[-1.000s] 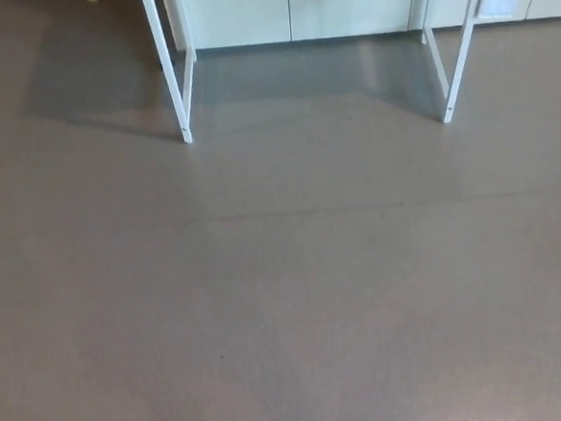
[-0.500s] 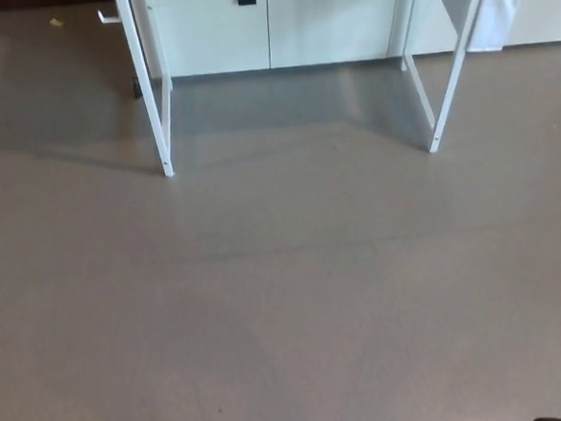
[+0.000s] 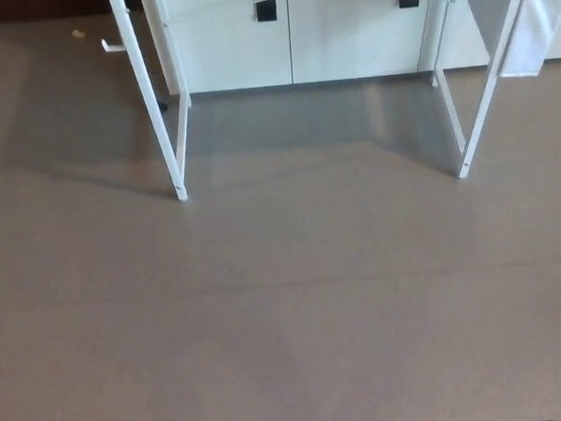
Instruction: The robot walks towards a desk on which an eraser is kept on the left hand side and a container is kept on the right hand side. The robot picks up the eraser using its left hand and places it in the container.
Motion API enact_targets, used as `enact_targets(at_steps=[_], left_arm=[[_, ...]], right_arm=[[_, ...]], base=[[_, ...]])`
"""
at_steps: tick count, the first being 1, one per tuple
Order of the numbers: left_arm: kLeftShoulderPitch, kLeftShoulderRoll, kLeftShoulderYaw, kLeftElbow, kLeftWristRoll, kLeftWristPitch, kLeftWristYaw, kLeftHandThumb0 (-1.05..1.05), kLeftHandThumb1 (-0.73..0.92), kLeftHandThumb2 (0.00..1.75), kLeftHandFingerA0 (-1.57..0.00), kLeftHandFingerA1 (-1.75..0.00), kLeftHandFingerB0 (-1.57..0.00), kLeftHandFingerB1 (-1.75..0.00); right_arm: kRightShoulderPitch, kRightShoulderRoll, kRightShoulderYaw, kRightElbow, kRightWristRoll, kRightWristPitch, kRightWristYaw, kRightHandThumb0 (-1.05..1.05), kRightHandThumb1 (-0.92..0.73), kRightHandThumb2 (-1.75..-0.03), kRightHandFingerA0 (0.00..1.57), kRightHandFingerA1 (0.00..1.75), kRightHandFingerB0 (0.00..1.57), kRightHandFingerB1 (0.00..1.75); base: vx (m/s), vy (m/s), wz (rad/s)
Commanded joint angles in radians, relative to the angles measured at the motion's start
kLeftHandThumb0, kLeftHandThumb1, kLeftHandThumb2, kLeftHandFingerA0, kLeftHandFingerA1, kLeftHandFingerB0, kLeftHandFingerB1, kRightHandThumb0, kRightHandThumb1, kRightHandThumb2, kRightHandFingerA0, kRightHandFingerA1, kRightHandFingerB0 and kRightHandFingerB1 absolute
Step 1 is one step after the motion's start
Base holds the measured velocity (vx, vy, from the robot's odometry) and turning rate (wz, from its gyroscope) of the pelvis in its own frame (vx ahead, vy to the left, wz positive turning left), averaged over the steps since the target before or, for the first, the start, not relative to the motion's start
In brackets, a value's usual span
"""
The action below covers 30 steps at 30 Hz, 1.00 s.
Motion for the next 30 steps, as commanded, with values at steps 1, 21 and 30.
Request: enact_targets(at_steps=[1, 21, 30], left_arm=[[0.015, 0.031, -0.003, 0.011, 0.021, -0.083, 0.013, -0.2, 0.5, 0.55, -0.36, -0.36, -0.32, -0.32], [0.011, 0.003, -0.026, 0.018, 0.049, -0.099, 0.072, -0.18, 0.52, 0.56, -0.37, -0.37, -0.32, -0.32], [0.018, 0.027, -0.045, 0.034, 0.066, -0.119, 0.097, -0.17, 0.51, 0.55, -0.36, -0.36, -0.32, -0.32]], right_arm=[[0.017, 0.0, 0.007, 0.001, 0.006, -0.01, 0.007, -0.07, -0.39, -0.51, 0.59, 0.51, 0.55, 0.46], [0.033, 0.006, 0.018, 0.001, 0.022, -0.008, 0.022, -0.04, -0.4, -0.51, 0.58, 0.52, 0.54, 0.46], [0.026, 0.008, 0.033, -0.012, 0.017, 0.0, 0.02, -0.08, -0.39, -0.51, 0.58, 0.52, 0.54, 0.46]], base=[[0.22, 0.094, -0.2], [0.25, 0.068, -0.07], [0.23, -0.114, 0.02]])
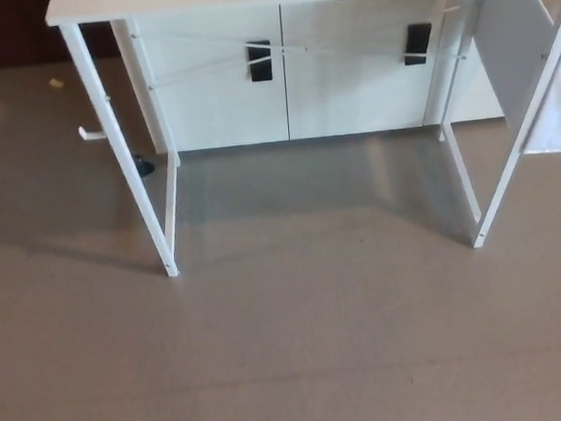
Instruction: The robot walks towards a desk on which an eraser is kept on the left hand side and a container is kept on the right hand side. The robot picks up the eraser using its left hand and places it in the container.
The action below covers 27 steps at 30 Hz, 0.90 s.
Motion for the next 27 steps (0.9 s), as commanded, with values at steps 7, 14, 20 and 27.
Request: enact_targets(at_steps=[7, 14, 20, 27], left_arm=[[0.002, 0.042, -0.031, 0.039, 0.06, -0.069, 0.074, -0.2, 0.5, 0.56, -0.39, -0.37, -0.33, -0.32], [0.006, 0.052, -0.061, 0.029, 0.083, -0.075, 0.105, -0.21, 0.51, 0.56, -0.4, -0.37, -0.33, -0.32], [0.011, 0.062, -0.075, 0.029, 0.103, -0.086, 0.128, -0.23, 0.5, 0.56, -0.41, -0.38, -0.34, -0.32], [0.008, 0.066, -0.092, 0.088, 0.122, -0.116, 0.153, -0.21, 0.49, 0.55, -0.44, -0.37, -0.35, -0.32]], right_arm=[[0.01, 0.0, 0.012, -0.018, 0.0, 0.005, 0.002, -0.07, -0.39, -0.51, 0.58, 0.51, 0.54, 0.46], [0.008, 0.005, 0.014, 0.003, 0.015, -0.004, 0.009, -0.05, -0.4, -0.51, 0.58, 0.52, 0.54, 0.46], [0.003, 0.009, 0.019, 0.022, 0.006, -0.014, 0.004, -0.07, -0.4, -0.51, 0.6, 0.52, 0.55, 0.46], [0.025, -0.002, 0.022, 0.042, 0.001, -0.045, 0.014, -0.09, -0.4, -0.51, 0.59, 0.52, 0.55, 0.47]], base=[[0.23, 0.153, -0.1], [0.17, 0.113, 0.07], [0.15, -0.092, 0.07], [0.16, -0.284, -0.01]])
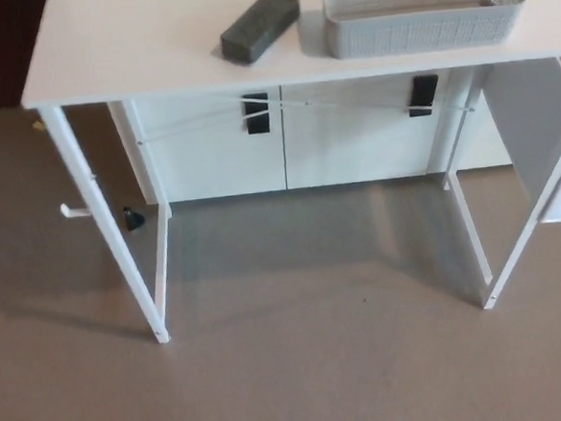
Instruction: The robot walks towards a desk on which an eraser is kept on the left hand side and a container is kept on the right hand side. The robot picks up the eraser using its left hand and places it in the container.
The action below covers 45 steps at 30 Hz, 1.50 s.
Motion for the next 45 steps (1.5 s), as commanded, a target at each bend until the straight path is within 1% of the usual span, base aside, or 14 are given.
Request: enact_targets(at_steps=[1, 3, 8, 12, 17, 20, 21, 23, 27, 31, 35, 42, 43, 45], left_arm=[[-0.012, 0.022, -0.003, 0.039, 0.026, -0.053, 0.036, -0.21, 0.49, 0.55, -0.44, -0.37, -0.35, -0.32], [-0.019, 0.022, -0.007, 0.042, 0.033, -0.061, 0.044, -0.22, 0.5, 0.57, -0.44, -0.39, -0.35, -0.33], [-0.022, 0.018, -0.023, 0.034, 0.05, -0.072, 0.062, -0.2, 0.5, 0.55, -0.44, -0.38, -0.36, -0.32], [-0.02, -0.012, 0.023, 0.002, -0.029, -0.067, -0.021, -0.24, 0.51, 0.56, -0.42, -0.38, -0.35, -0.33], [-0.03, -0.04, 0.024, -0.08, -0.03, -0.051, -0.022, -0.23, 0.52, 0.56, -0.4, -0.39, -0.33, -0.33], [-0.017, -0.034, 0.012, -0.097, -0.007, -0.026, -0.011, -0.18, 0.54, 0.56, -0.38, -0.4, -0.33, -0.33], [-0.012, -0.025, 0.0, -0.104, 0.018, -0.011, 0.015, -0.24, 0.52, 0.57, -0.42, -0.4, -0.35, -0.34], [-0.011, -0.018, -0.013, -0.111, 0.041, 0.002, 0.042, -0.24, 0.52, 0.57, -0.42, -0.4, -0.35, -0.34], [-0.005, -0.001, -0.025, -0.104, 0.056, -0.012, 0.06, -0.24, 0.51, 0.55, -0.44, -0.39, -0.34, -0.32], [0.011, 0.006, -0.037, -0.121, 0.075, -0.02, 0.083, -0.22, 0.51, 0.55, -0.43, -0.39, -0.35, -0.33], [0.013, 0.025, -0.06, -0.121, 0.114, -0.012, 0.129, -0.21, 0.51, 0.55, -0.44, -0.38, -0.35, -0.33], [0.021, 0.047, -0.083, -0.126, 0.136, -0.025, 0.158, -0.21, 0.53, 0.56, -0.43, -0.38, -0.35, -0.33], [0.022, 0.048, -0.084, -0.127, 0.134, -0.021, 0.157, -0.25, 0.53, 0.58, -0.43, -0.39, -0.34, -0.33], [0.029, 0.051, -0.088, -0.139, 0.136, -0.021, 0.161, -0.22, 0.53, 0.56, -0.43, -0.38, -0.34, -0.33]], right_arm=[[0.007, -0.003, -0.001, 0.017, 0.002, -0.041, 0.007, -0.09, -0.4, -0.51, 0.59, 0.52, 0.55, 0.47], [0.0, -0.003, -0.001, 0.02, 0.001, -0.041, 0.006, -0.07, -0.4, -0.51, 0.59, 0.52, 0.54, 0.46], [-0.003, -0.011, -0.005, 0.01, 0.005, -0.037, 0.012, -0.08, -0.41, -0.52, 0.58, 0.52, 0.53, 0.46], [-0.018, -0.013, -0.004, 0.018, 0.006, -0.039, 0.018, -0.11, -0.41, -0.52, 0.6, 0.52, 0.54, 0.47], [-0.025, -0.01, -0.004, 0.021, 0.004, -0.031, 0.013, -0.1, -0.42, -0.52, 0.59, 0.52, 0.54, 0.46], [-0.012, -0.01, 0.0, 0.014, 0.003, -0.027, 0.014, -0.11, -0.42, -0.52, 0.58, 0.51, 0.54, 0.46], [-0.015, -0.009, 0.005, 0.011, -0.005, -0.027, 0.007, -0.12, -0.41, -0.52, 0.59, 0.52, 0.57, 0.47], [-0.019, -0.011, 0.008, 0.008, -0.011, -0.025, 0.001, -0.12, -0.41, -0.52, 0.59, 0.52, 0.57, 0.47], [-0.028, -0.006, 0.013, 0.02, -0.01, -0.03, 0.002, -0.11, -0.41, -0.52, 0.6, 0.52, 0.56, 0.47], [-0.024, -0.008, 0.013, 0.016, -0.005, -0.03, 0.006, -0.11, -0.41, -0.52, 0.6, 0.52, 0.56, 0.47], [-0.015, -0.006, 0.022, -0.006, -0.01, -0.019, 0.002, -0.12, -0.41, -0.52, 0.6, 0.51, 0.56, 0.46], [-0.006, -0.004, 0.029, -0.007, -0.016, -0.02, -0.005, -0.13, -0.41, -0.52, 0.6, 0.51, 0.56, 0.46], [-0.004, -0.003, 0.03, -0.005, -0.015, -0.022, -0.005, -0.13, -0.41, -0.52, 0.61, 0.51, 0.56, 0.46], [0.003, -0.002, 0.03, -0.002, -0.011, -0.031, 0.0, -0.11, -0.42, -0.52, 0.6, 0.52, 0.56, 0.47]], base=[[0.1, -0.099, -0.08], [0.04, -0.024, -0.02], [0.08, 0.061, -0.01], [0.11, 0.201, 0.08], [0.1, -0.061, 0.11], [0.04, -0.067, 0.07], [0.01, -0.206, -0.06], [0.07, -0.283, 0.08], [0.12, -0.433, 0.0], [0.13, -0.141, -0.02], [0.16, -0.031, -0.05], [0.25, 0.1, -0.11], [0.23, 0.103, 0.08], [0.22, 0.073, 0.03]])
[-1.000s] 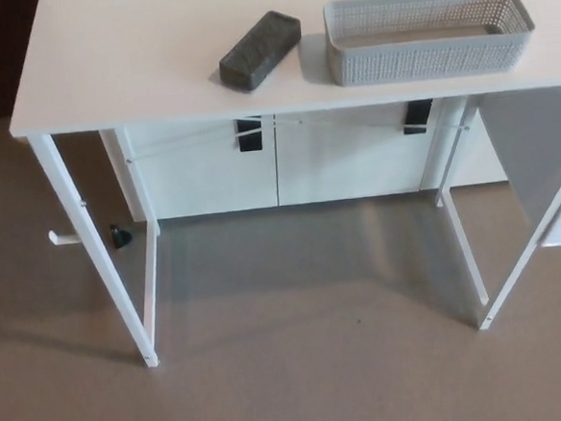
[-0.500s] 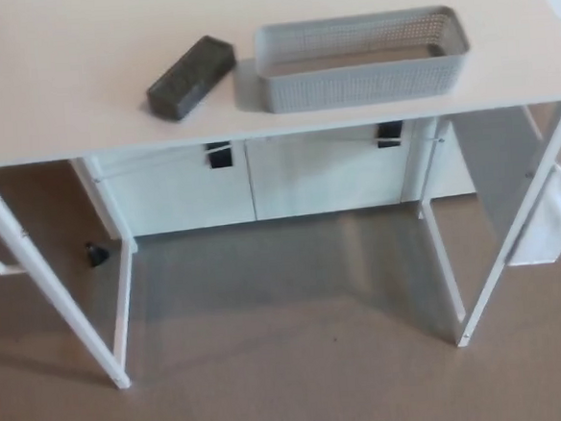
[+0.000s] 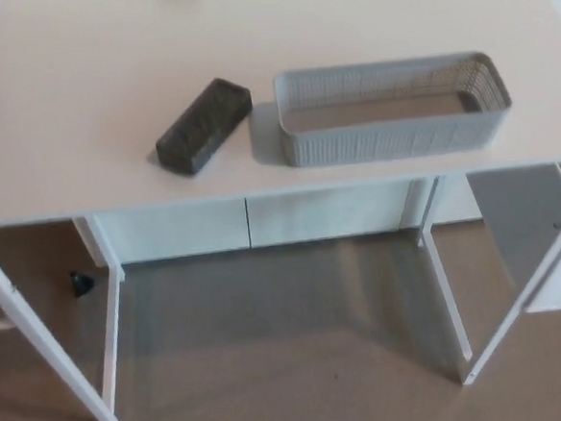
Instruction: The robot walks towards a desk on which an eraser is kept on the left hand side and a container is kept on the right hand side. The robot picks up the eraser using its left hand and places it in the container.
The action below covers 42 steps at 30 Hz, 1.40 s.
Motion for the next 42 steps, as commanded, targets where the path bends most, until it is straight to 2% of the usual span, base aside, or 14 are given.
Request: enact_targets(at_steps=[1, 5, 16, 29, 42], left_arm=[[0.017, 0.014, -0.011, -0.023, 0.03, -0.004, 0.034, -0.21, 0.54, 0.56, -0.43, -0.38, -0.35, -0.33], [0.01, 0.018, -0.007, -0.025, 0.029, 0.002, 0.032, -0.26, 0.56, 0.56, -0.45, -0.38, -0.34, -0.32], [0.021, 0.024, -0.007, -0.046, 0.033, 0.015, 0.028, -0.24, 0.56, 0.56, -0.45, -0.38, -0.34, -0.32], [0.016, 0.033, -0.017, -0.06, 0.043, 0.02, 0.028, -0.26, 0.55, 0.56, -0.45, -0.39, -0.34, -0.32], [0.005, 0.038, -0.021, -0.036, 0.046, 0.019, 0.041, -0.26, 0.54, 0.56, -0.46, -0.38, -0.35, -0.33]], right_arm=[[0.017, -0.003, -0.003, 0.0, -0.004, -0.023, -0.007, -0.11, -0.42, -0.52, 0.6, 0.52, 0.57, 0.47], [0.013, -0.005, -0.002, 0.024, -0.006, -0.049, -0.002, -0.12, -0.41, -0.52, 0.58, 0.52, 0.56, 0.47], [0.026, -0.008, 0.001, 0.051, -0.012, -0.089, 0.0, -0.15, -0.41, -0.52, 0.6, 0.52, 0.56, 0.46], [0.025, -0.009, 0.005, 0.051, -0.008, -0.086, 0.001, -0.15, -0.42, -0.52, 0.59, 0.51, 0.57, 0.46], [0.012, -0.019, 0.02, 0.065, -0.028, -0.09, -0.003, -0.16, -0.43, -0.52, 0.61, 0.51, 0.57, 0.46]], base=[[0.22, 0.035, 0.13], [0.23, -0.044, 0.15], [0.25, -0.11, 0.16], [0.12, 0.182, -0.11], [0.06, -0.086, 0.08]])
